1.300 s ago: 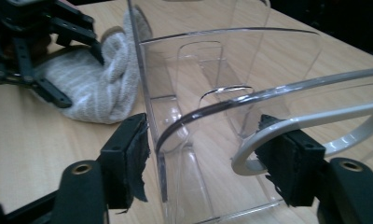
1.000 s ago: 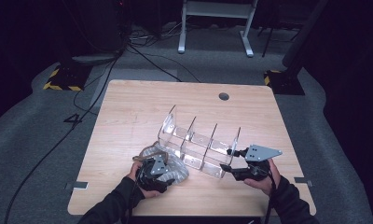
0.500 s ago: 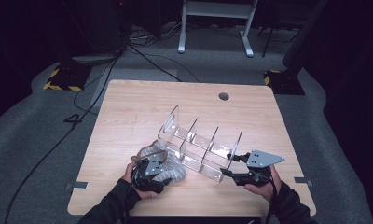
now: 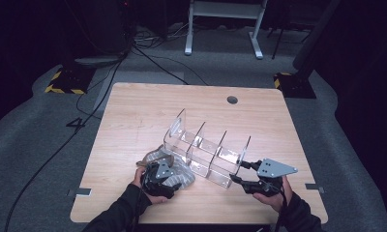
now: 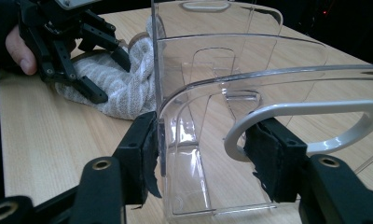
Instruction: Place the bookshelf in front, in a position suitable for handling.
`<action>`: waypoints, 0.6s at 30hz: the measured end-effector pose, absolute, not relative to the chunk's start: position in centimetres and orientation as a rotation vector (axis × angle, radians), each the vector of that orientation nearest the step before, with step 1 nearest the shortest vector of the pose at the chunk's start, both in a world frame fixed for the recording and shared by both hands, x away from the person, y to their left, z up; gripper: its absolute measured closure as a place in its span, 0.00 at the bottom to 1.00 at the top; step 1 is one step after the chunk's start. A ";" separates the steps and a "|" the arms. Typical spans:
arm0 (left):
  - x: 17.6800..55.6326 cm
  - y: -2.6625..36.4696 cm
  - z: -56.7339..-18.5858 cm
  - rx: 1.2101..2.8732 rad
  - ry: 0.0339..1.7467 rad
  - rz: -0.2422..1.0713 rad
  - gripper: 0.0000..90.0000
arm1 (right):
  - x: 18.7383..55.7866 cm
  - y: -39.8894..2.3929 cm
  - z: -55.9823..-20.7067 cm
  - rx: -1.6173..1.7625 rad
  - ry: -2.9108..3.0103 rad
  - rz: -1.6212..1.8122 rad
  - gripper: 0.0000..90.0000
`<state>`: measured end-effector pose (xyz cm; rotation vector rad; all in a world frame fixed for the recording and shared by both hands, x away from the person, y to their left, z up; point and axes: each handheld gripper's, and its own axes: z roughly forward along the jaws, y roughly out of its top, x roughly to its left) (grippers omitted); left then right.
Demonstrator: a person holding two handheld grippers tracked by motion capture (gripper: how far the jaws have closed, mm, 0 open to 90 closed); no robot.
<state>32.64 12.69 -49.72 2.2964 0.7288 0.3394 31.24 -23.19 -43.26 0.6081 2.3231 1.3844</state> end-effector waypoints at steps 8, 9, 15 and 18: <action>33.2 13.4 -49.5 2.292 0.700 0.340 0.63 | 31.7 -23.1 -43.2 0.605 2.323 1.376 0.50; 33.3 13.5 -49.5 2.289 0.699 0.330 0.64 | 31.8 -23.2 -43.2 0.605 2.323 1.376 0.51; 33.4 13.9 -49.4 2.275 0.703 0.299 0.69 | 32.0 -23.3 -43.2 0.602 2.325 1.371 0.51; 33.2 14.0 -49.4 2.276 0.701 0.302 0.70 | 32.0 -23.3 -43.2 0.598 2.326 1.373 0.51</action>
